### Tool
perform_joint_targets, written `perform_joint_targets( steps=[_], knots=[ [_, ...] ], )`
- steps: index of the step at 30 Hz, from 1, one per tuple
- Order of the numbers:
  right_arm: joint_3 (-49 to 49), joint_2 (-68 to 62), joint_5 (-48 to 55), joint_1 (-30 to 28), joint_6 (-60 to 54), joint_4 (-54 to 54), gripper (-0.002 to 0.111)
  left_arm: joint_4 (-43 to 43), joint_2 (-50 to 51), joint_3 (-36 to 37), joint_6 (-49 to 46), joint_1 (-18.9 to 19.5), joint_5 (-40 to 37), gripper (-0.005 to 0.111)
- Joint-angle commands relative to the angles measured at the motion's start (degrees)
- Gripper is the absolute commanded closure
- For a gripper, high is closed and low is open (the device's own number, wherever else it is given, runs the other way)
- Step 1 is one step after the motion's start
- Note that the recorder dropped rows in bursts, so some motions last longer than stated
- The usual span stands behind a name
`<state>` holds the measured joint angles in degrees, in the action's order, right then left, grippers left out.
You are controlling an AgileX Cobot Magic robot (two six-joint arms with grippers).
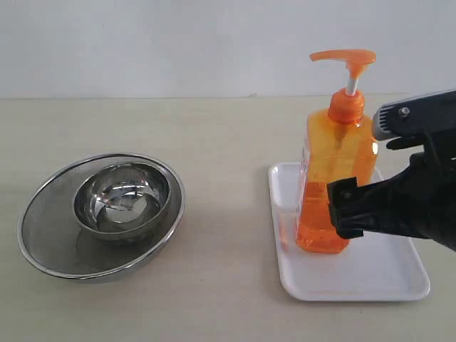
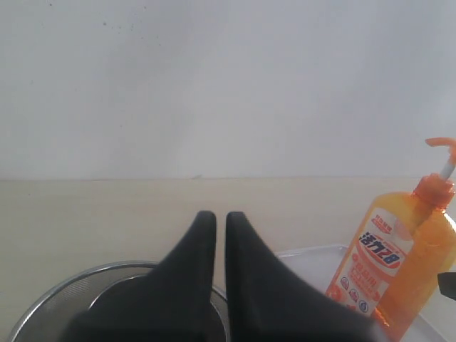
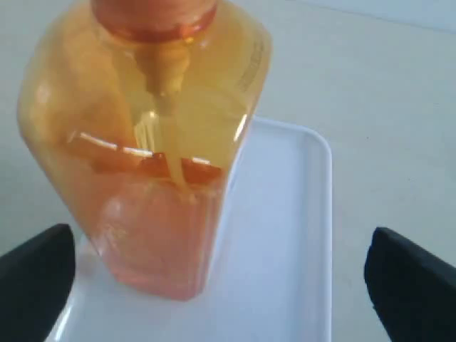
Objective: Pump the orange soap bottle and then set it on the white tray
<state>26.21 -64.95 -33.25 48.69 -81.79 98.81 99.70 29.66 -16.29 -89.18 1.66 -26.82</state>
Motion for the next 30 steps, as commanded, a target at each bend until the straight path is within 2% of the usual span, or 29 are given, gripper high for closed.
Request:
perform_joint_targets(
  steps=[1, 6, 9, 11, 13, 15, 22, 27, 30],
  knots=[
    [-1.0, 0.4, 2.9, -0.1, -2.7, 1.1, 0.003, 0.2, -0.2, 0.3, -0.3, 0.1, 0.0, 0.102],
    [-1.5, 0.4, 9.8, -0.1, -2.1, 1.1, 0.003, 0.2, -0.2, 0.3, -0.3, 0.1, 0.0, 0.102],
    [-2.0, 0.4, 10.0, -0.1, -1.4, 1.1, 0.004, 0.2, -0.2, 0.3, -0.3, 0.1, 0.0, 0.102],
    [-2.5, 0.4, 10.1, -0.1, -0.5, 1.1, 0.009, 0.2, -0.2, 0.3, -0.3, 0.1, 0.0, 0.102],
    [-2.8, 0.4, 7.9, -0.1, -0.6, 1.1, 0.020, 0.2, -0.2, 0.3, -0.3, 0.1, 0.0, 0.102],
    [-3.4, 0.4, 5.2, -0.1, -0.6, 1.1, 0.036, 0.2, -0.2, 0.3, -0.3, 0.1, 0.0, 0.102],
    [-6.0, 0.4, 6.2, -0.1, 0.5, 1.1, 0.083, 0.2, -0.2, 0.3, -0.3, 0.1, 0.0, 0.102],
    [-7.5, 0.4, 3.0, -0.1, 1.9, 1.1, 0.107, 0.2, -0.2, 0.3, -0.3, 0.1, 0.0, 0.102],
    [-7.9, 0.4, 2.6, -0.1, 2.3, 1.1, 0.108, 0.2, -0.2, 0.3, -0.3, 0.1, 0.0, 0.102]
  ],
)
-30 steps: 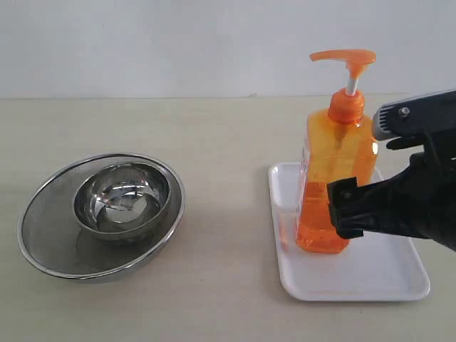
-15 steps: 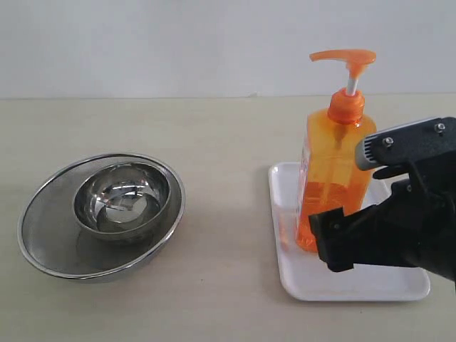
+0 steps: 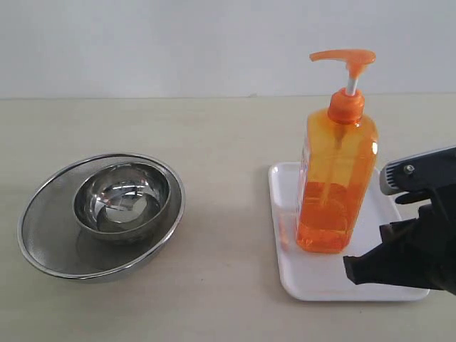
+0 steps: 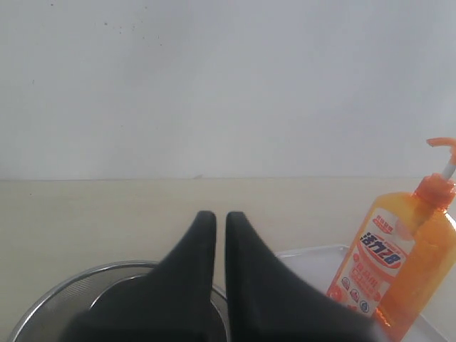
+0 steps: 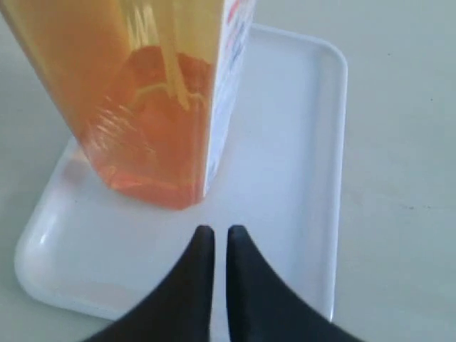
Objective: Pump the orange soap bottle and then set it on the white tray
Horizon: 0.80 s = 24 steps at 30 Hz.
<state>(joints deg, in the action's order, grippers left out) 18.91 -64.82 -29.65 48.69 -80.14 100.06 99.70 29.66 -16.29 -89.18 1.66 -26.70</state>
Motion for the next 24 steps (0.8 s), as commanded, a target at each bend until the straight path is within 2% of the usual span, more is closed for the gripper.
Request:
perform_joint_targets(
  steps=[1, 24],
  knots=[
    [-0.6, 0.3, -1.4, -0.1, 0.7, -0.1, 0.108, 0.2, -0.2, 0.3, -0.3, 0.1, -0.1, 0.102],
    [-0.6, 0.3, -3.1, -0.1, 2.3, -0.1, 0.108, 0.2, -0.2, 0.3, -0.3, 0.1, -0.1, 0.102]
  ],
)
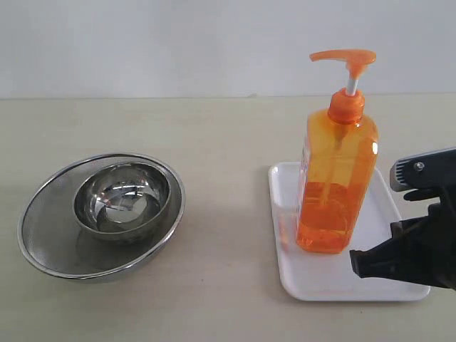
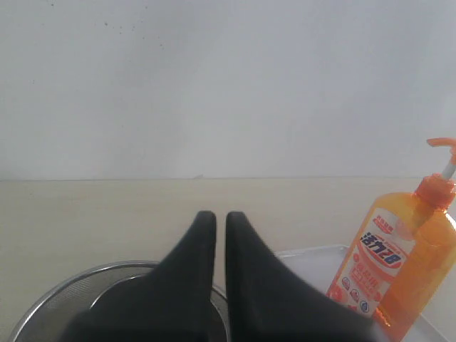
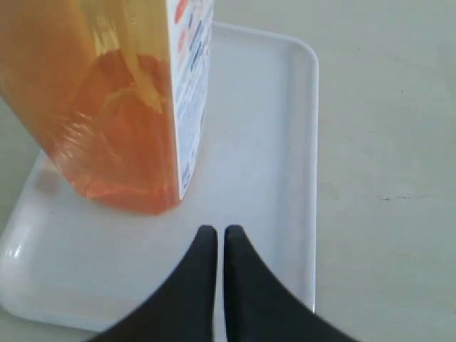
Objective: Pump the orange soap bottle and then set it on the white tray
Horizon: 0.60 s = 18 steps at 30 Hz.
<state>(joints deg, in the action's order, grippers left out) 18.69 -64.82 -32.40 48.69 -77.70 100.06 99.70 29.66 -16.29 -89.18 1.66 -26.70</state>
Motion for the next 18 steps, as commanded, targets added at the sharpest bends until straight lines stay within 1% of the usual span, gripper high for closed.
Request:
perform_joint_targets(
  steps=[1, 3, 4, 5, 7, 9, 11, 13, 16, 18],
  knots=[
    [-0.4, 0.3, -0.4, -0.1, -0.1, -0.1, 0.108, 0.2, -0.2, 0.3, -0.3, 0.1, -0.1, 0.102],
    [-0.4, 0.3, -0.4, -0.1, -0.1, -0.1, 0.108, 0.2, -0.2, 0.3, -0.8, 0.1, 0.2, 0.102],
    [-0.4, 0.3, -0.4, -0.1, -0.1, -0.1, 0.108, 0.2, -1.5, 0.0, -1.7, -0.7, 2.8, 0.102],
    [-0.4, 0.3, -0.4, -0.1, -0.1, -0.1, 0.108, 0.2, -3.1, 0.0, -1.7, -1.1, 3.2, 0.102],
    [-0.4, 0.3, -0.6, -0.1, -0.1, -0.1, 0.108, 0.2, -10.0, 0.1, -0.3, -3.6, 2.4, 0.102],
    [-0.4, 0.3, -0.6, -0.1, 0.0, -0.1, 0.108, 0.2, -18.3, 0.1, 2.1, -4.8, 2.4, 0.102],
    [-0.4, 0.3, -0.7, -0.1, 0.0, -0.1, 0.108, 0.2, -26.0, 0.1, 2.1, -4.9, 2.9, 0.102],
    [-0.4, 0.3, -0.7, -0.1, -0.1, -0.1, 0.108, 0.2, -29.6, 0.1, 2.1, -4.9, 2.9, 0.102],
    [-0.4, 0.3, -1.1, -0.1, -0.1, -0.1, 0.108, 0.2, -29.7, 0.1, 2.1, -4.9, 0.0, 0.102],
    [-0.4, 0.3, -1.7, -0.1, -0.1, -0.1, 0.108, 0.2, -29.7, 0.1, 2.7, -4.9, -0.1, 0.102]
  ],
)
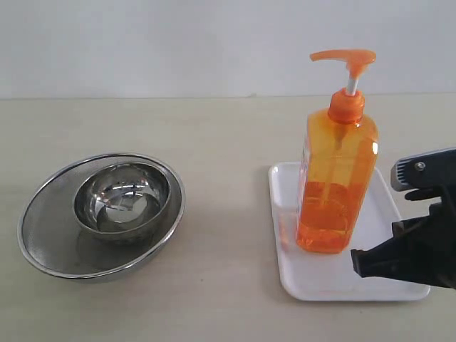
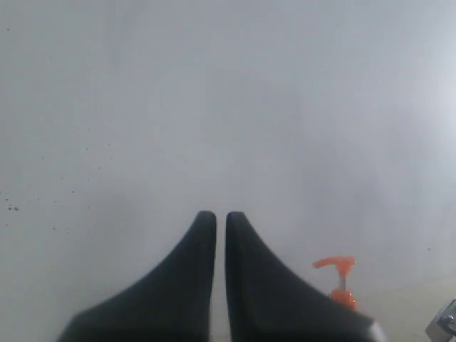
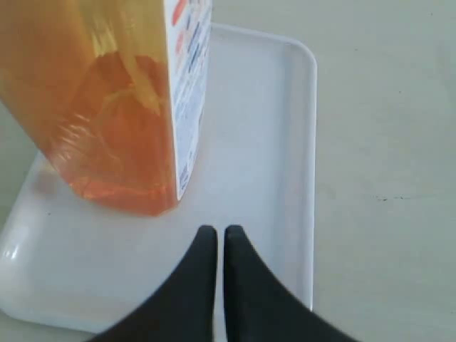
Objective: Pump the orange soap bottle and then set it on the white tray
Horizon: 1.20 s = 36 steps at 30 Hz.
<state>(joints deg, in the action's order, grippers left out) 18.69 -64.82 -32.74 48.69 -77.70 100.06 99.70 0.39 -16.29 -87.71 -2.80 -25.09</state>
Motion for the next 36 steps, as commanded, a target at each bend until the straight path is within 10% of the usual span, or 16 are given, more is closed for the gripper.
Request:
perform_joint_targets(
  steps=[1, 10, 16, 30, 36],
  knots=[
    [-0.4, 0.3, -1.4, -0.1, -0.1, -0.1, 0.108, 0.2, -0.4, 0.1, 2.9, -0.4, -1.9, 0.102],
    [-0.4, 0.3, -1.6, -0.1, -0.1, -0.1, 0.108, 0.2, -0.4, 0.4, 28.2, -0.4, 12.5, 0.102],
    [-0.4, 0.3, -1.6, -0.1, -0.1, -0.1, 0.108, 0.2, 1.5, 0.4, 19.4, -0.4, 18.5, 0.102],
    [-0.4, 0.3, -1.8, -0.1, -0.1, -0.1, 0.108, -3.8, -0.4, 1.4, 9.9, -0.4, -1.9, 0.102],
    [-0.4, 0.3, -1.8, -0.1, -0.1, -0.1, 0.108, -17.9, -0.4, 4.7, 17.8, -0.1, 2.2, 0.102]
  ],
)
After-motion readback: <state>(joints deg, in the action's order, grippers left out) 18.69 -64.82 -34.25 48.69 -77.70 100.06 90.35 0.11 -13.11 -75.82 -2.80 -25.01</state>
